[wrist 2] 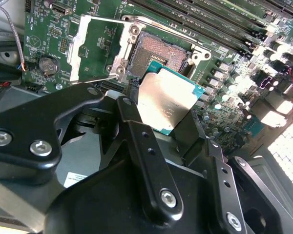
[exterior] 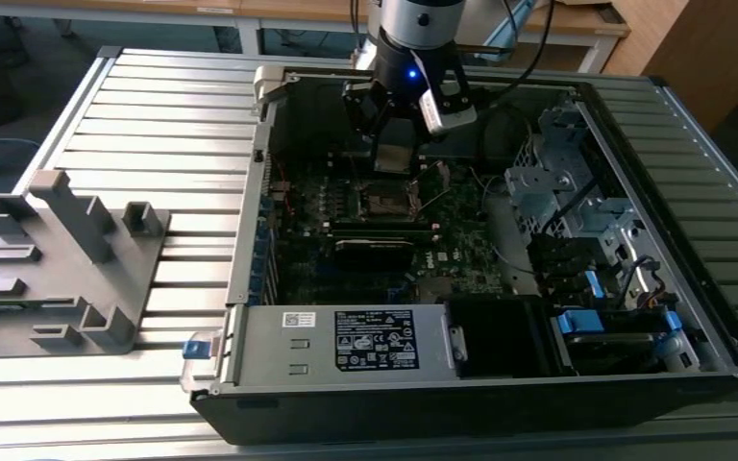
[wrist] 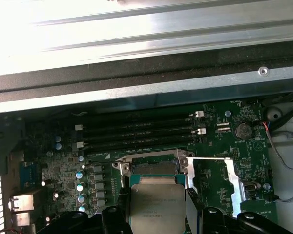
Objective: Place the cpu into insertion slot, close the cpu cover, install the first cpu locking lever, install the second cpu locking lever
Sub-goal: 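Place the cpu into insertion slot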
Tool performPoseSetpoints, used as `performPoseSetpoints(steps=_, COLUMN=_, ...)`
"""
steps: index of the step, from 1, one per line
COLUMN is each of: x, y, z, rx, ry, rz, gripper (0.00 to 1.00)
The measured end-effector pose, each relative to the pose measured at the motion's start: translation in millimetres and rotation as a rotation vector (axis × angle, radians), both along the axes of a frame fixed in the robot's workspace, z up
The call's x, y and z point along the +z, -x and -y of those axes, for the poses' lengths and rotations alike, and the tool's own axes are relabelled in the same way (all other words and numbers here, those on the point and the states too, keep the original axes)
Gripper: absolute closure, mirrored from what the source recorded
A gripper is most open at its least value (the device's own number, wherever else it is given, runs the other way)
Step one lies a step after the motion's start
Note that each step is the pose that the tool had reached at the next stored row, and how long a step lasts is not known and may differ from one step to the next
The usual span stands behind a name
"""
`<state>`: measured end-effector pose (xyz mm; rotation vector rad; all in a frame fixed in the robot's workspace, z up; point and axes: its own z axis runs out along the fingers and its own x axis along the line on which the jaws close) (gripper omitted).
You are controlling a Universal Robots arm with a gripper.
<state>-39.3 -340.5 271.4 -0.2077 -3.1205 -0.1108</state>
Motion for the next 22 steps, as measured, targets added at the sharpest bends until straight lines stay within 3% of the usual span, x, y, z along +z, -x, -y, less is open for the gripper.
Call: performPoseSetpoints(steps=22, x=-0.4, y=0.0, z=0.0, rx=-0.039, ry=0.0000, rz=0.0000, gripper=0.46)
